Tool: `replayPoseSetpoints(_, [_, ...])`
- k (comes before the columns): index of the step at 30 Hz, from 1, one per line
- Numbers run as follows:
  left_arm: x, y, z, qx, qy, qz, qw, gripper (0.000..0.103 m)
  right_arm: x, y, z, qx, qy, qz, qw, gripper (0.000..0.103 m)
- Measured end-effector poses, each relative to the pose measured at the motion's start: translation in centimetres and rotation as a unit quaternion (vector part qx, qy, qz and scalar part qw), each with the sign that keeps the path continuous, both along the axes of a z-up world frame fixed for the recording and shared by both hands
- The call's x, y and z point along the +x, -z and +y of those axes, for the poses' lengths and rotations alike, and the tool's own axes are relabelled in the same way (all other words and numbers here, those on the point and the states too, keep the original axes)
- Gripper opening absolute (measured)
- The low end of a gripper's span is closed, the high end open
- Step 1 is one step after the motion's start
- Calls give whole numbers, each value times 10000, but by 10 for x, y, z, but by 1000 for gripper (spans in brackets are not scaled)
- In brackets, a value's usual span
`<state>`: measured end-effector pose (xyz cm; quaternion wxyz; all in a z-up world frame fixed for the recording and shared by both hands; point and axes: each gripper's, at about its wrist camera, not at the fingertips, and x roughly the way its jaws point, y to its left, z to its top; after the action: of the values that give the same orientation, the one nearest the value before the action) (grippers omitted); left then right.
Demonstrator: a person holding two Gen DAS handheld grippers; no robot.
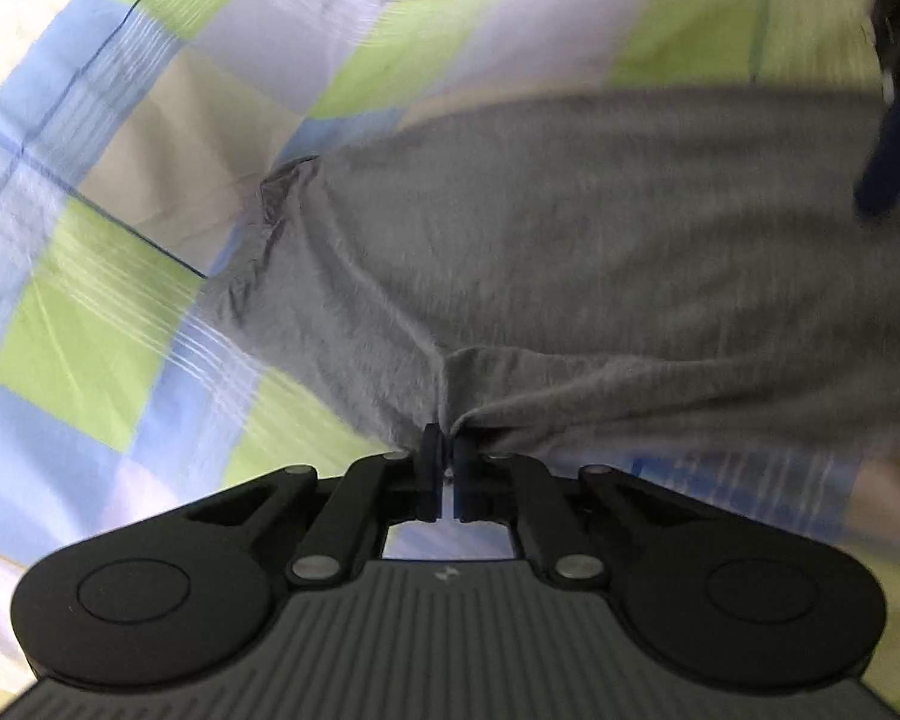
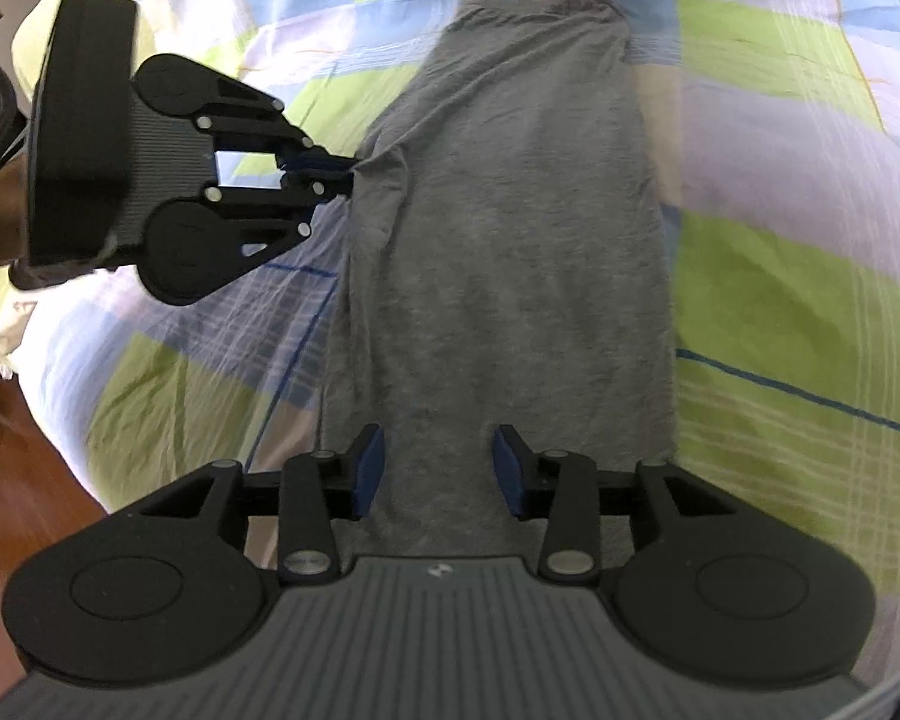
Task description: Fold clothes
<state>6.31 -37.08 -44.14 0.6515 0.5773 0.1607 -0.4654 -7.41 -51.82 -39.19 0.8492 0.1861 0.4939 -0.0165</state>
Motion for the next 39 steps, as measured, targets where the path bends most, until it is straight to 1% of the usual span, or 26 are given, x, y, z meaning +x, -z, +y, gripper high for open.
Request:
replayPoseSetpoints(2, [0,6,6,99,-7,-136,9999,0,-1,4,7,-62,-144,76,9998,37])
replayPoseSetpoints(4, [-6,13,11,135,201,-362,9990,0,-3,9,16,-240,-339,181,9990,37])
replayPoseSetpoints(6, [-12,20,11,191,370,-620,9972,1,-4,8,30,-643,-677,152,9955,37])
replayPoseSetpoints(8, [-18,27,16,207,543,-955,9937,4,-7,-4,36,-658,-802,-217,9944,36])
replayPoseSetpoints(9, [-18,29,17,214,557,-1031,9929,4,-8,-10,38,-643,-853,-421,9934,36])
replayPoseSetpoints(10, [-19,30,19,227,575,-1111,9919,3,-8,-12,40,-602,-883,-520,9929,35])
replayPoseSetpoints(12, [-25,36,29,351,686,-1354,9878,3,-5,-3,53,-517,-1181,-311,9912,30])
replayPoseSetpoints(13, [-28,39,34,411,738,-1468,9856,4,-8,6,61,-612,-1379,-202,9883,27])
replayPoseSetpoints(14, [-29,40,37,453,751,-1516,9845,5,-11,15,70,-745,-1585,-99,9845,28])
replayPoseSetpoints(15, [-32,38,43,505,728,-1562,9837,9,-16,15,75,-890,-1755,-157,9803,28])
replayPoseSetpoints(16, [-35,36,49,552,702,-1602,9830,15,-19,12,78,-919,-1884,-181,9776,28])
replayPoseSetpoints(17, [-37,34,52,544,639,-1572,9840,17,-22,8,77,-862,-1912,-191,9776,28])
replayPoseSetpoints(18, [-42,28,58,508,489,-1497,9862,23,-28,2,75,-818,-1930,-270,9774,28])
replayPoseSetpoints(19, [-49,23,65,467,356,-1421,9881,26,-32,-2,74,-852,-1977,-344,9759,28])
replayPoseSetpoints(21, [-65,14,74,357,257,-1271,9909,27,-50,-10,75,-1301,-2421,-531,9600,28])
replayPoseSetpoints(24, [-112,-8,83,-58,326,-695,9970,44,-69,-7,68,-1757,-2920,-624,9381,27])
replayPoseSetpoints(25, [-127,-10,84,-135,473,-632,9968,45,-74,-6,66,-1864,-3009,-641,9331,27])
replayPoseSetpoints(27, [-157,-14,86,-284,762,-505,9954,47,-87,-4,55,-2200,-3221,-672,9183,27])
replayPoseSetpoints(28, [-166,-13,86,-300,852,-435,9950,51,-91,-4,51,-2291,-3261,-683,9146,28])
replayPoseSetpoints(29, [-173,-12,85,-303,902,-394,9947,52,-97,-5,45,-2434,-3309,-737,9088,31])
replayPoseSetpoints(31, [-192,-5,82,-278,847,-358,9954,53,-107,-6,41,-2644,-3455,-923,8957,32])
replayPoseSetpoints(32, [-195,-5,81,-288,749,-315,9963,53,-109,-6,41,-2708,-3527,-1028,8898,33])
replayPoseSetpoints(34, [-198,-5,76,-347,169,-72,9992,53,-110,-1,51,-2753,-3694,-1333,8775,33])
replayPoseSetpoints(36, [-197,-7,75,-454,-215,77,9987,53,-107,6,62,-2774,-3806,-1560,8683,34])
replayPoseSetpoints(37, [-197,-9,75,-546,-379,166,9977,53,-105,11,68,-2802,-3872,-1668,8624,36])
replayPoseSetpoints(39, [-198,-8,75,-487,-396,180,9979,53,-100,31,83,-3166,-4125,-1779,8354,35])
